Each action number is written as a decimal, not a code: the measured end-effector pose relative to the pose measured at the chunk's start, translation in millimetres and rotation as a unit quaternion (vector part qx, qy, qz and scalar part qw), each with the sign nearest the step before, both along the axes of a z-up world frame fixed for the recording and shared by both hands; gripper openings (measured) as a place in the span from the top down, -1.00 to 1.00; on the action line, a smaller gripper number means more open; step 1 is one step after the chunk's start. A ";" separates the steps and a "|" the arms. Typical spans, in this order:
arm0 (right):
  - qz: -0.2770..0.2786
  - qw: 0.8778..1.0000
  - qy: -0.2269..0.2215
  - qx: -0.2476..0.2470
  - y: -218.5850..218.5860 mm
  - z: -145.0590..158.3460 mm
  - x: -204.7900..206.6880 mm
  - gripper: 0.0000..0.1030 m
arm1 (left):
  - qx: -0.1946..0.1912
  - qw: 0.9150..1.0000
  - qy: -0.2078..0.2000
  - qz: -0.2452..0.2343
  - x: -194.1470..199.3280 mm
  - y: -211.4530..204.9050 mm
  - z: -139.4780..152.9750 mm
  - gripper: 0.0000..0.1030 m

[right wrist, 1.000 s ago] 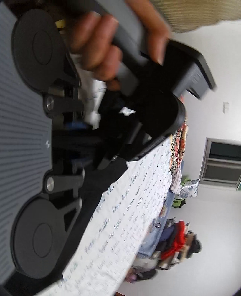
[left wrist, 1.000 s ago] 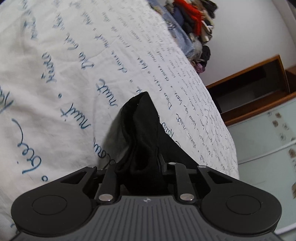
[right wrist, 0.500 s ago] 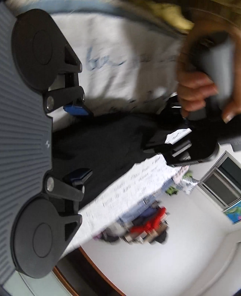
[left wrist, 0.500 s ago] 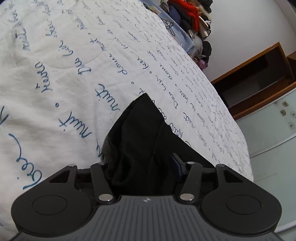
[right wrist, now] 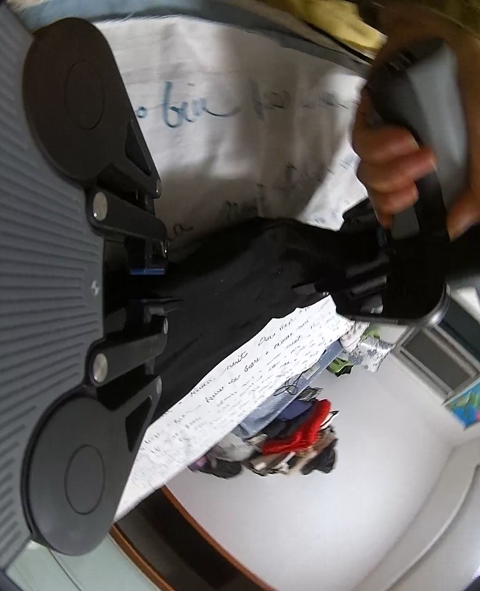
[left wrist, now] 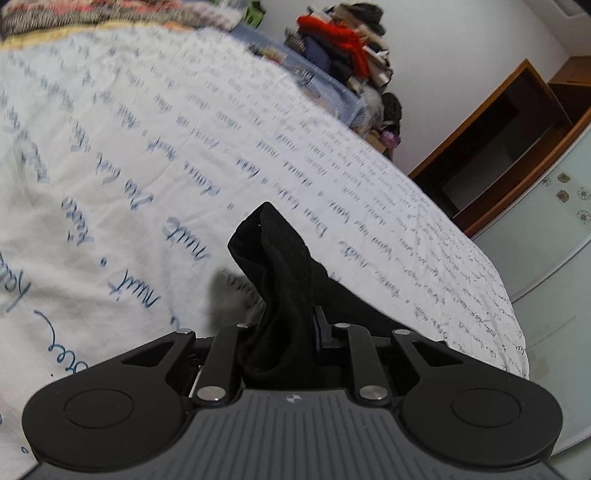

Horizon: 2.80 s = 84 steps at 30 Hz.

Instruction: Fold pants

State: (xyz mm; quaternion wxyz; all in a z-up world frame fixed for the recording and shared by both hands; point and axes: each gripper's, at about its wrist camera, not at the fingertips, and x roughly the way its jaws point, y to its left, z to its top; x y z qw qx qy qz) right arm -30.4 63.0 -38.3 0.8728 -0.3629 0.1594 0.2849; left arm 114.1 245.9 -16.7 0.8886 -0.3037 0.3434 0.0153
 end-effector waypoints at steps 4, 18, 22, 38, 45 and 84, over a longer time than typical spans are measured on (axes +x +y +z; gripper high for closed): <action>-0.006 0.998 0.033 0.046 -14.4 11.9 2.2 0.81 | 0.017 1.000 -0.017 0.001 -0.7 -15.4 18.8 0.65; 0.027 0.963 0.162 0.215 -70.4 32.8 20.3 0.46 | 0.095 0.993 -0.067 -0.027 -7.4 -80.1 77.9 0.68; 0.029 0.931 0.179 0.316 -125.0 60.4 24.2 0.46 | 0.107 0.991 -0.077 -0.031 -9.1 -94.5 88.3 0.68; -0.063 0.914 0.119 0.383 -159.9 77.9 70.0 0.47 | 0.103 0.979 -0.102 -0.142 -13.9 -197.6 103.7 0.68; -0.102 0.912 0.090 0.386 -197.3 78.5 55.1 0.48 | 0.123 0.969 -0.101 -0.187 -15.0 -249.2 94.8 0.68; -0.413 0.841 0.042 0.345 -424.4 32.9 -11.2 0.12 | 0.151 0.943 -0.028 -0.294 10.0 -364.8 33.1 0.27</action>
